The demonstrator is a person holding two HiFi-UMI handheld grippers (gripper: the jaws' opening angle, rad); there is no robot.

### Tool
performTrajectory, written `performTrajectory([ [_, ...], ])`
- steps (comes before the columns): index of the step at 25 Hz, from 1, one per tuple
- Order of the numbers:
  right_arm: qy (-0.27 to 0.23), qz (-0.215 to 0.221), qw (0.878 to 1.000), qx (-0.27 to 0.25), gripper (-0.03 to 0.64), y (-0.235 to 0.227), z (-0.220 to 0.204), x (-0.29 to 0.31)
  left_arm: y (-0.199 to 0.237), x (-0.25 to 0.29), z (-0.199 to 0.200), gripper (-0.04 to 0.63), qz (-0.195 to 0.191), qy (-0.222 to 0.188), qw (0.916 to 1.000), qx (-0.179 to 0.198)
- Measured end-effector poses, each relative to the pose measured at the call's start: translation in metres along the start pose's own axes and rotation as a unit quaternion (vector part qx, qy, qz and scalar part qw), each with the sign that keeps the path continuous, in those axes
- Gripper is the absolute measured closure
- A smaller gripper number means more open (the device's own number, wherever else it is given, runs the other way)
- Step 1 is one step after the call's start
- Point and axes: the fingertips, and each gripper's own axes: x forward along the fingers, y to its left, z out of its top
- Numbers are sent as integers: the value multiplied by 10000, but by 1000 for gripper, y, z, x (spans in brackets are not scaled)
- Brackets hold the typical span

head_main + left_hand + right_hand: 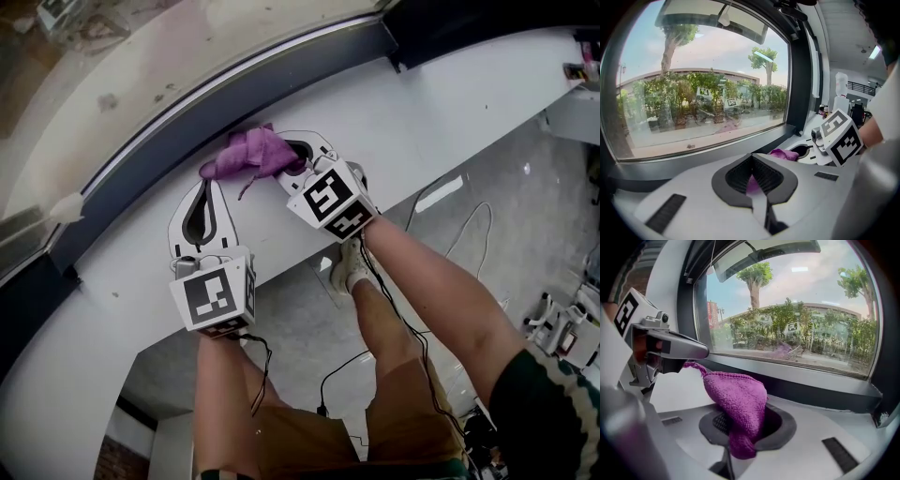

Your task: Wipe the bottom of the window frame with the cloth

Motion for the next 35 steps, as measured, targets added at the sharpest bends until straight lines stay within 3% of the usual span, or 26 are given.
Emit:
performTrajectory([
  [14, -11, -129, 9996, 243, 529, -61, -28, -35, -64, 40, 19, 586, -125, 92, 9999, 71],
  [25, 24, -283, 9993, 242, 529, -69, -26, -40, -80, 43, 17, 586, -302, 120, 9995, -5],
  [35, 89, -477, 9984, 307, 529, -122, -44, -56, -123, 86, 31, 586, -543, 12, 9985, 34],
])
